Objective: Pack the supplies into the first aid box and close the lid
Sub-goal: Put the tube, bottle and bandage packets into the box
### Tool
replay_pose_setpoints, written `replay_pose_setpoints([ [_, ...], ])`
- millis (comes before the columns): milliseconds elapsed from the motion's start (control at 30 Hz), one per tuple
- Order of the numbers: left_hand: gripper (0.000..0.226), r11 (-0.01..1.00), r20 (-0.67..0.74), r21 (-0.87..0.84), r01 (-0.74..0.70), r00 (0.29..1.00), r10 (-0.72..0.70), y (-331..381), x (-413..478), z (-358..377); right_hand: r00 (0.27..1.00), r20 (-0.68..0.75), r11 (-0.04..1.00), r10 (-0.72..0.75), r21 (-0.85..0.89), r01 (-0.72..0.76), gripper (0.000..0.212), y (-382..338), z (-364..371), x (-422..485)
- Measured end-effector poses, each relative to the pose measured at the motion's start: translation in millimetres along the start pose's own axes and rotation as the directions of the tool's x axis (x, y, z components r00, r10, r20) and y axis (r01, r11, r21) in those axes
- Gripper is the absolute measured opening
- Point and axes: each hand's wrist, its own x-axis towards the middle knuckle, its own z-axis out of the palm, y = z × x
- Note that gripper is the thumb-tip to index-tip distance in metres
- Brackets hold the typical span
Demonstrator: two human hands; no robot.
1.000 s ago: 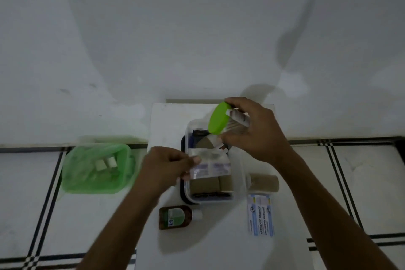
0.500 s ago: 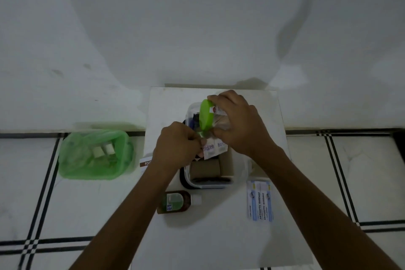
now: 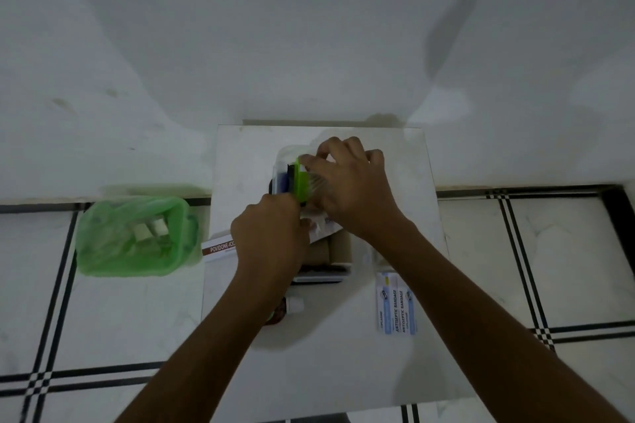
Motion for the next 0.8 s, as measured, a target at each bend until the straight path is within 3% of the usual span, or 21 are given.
replay_pose_setpoints([
  [100, 0.019, 0.989, -0.082, -0.003, -0.151, 0.985, 0.150, -6.3, -2.0, 8.0, 0.998, -0.062, 0.998, 0.027, -0.063, -0.031, 0.039, 0.9, 7.0, -7.9],
  [167, 0.016, 0.944, -0.189, -0.179, -0.278, 0.951, 0.245, -17.3, -2.9, 9.9, 0.998, -0.050, 0.998, 0.043, -0.034, -0.045, 0.042, 1.5, 5.0, -10.0],
  [233, 0.011, 0.834, -0.337, -0.403, -0.377, 0.908, 0.248, -33.0, -6.7, 4.3, 0.996, -0.032, 0.993, 0.086, 0.080, -0.083, 0.047, 2.5, -2.3, -13.2],
  [333, 0.009, 0.740, -0.435, -0.499, -0.451, 0.869, 0.236, -61.4, -17.3, -5.4, 0.983, -0.031, 0.929, 0.183, 0.334, -0.162, 0.048, 10.0, -22.6, -24.2],
  [433, 0.017, 0.718, -0.339, -0.512, -0.472, 0.879, 0.336, -88.0, -33.6, 3.1, 0.970, -0.032, 0.900, 0.241, 0.382, -0.210, 0.037, 29.0, -38.4, -44.5],
  [600, 0.040, 0.781, -0.105, -0.410, -0.470, 0.875, 0.472, -106.8, -68.0, 28.2, 0.918, 0.169, 0.862, 0.358, 0.317, -0.395, 0.033, 46.9, -33.5, -96.0],
  [700, 0.050, 0.810, 0.019, -0.300, -0.503, 0.846, 0.533, -106.4, -72.5, 43.0, 0.852, 0.335, 0.869, 0.403, 0.152, -0.471, 0.040, 47.5, -24.2, -115.6],
  [800, 0.061, 0.826, 0.120, -0.199, -0.527, 0.824, 0.554, -106.4, -67.5, 57.2, 0.838, 0.380, 0.898, 0.391, 0.041, -0.438, 0.046, 47.0, -10.6, -123.9],
])
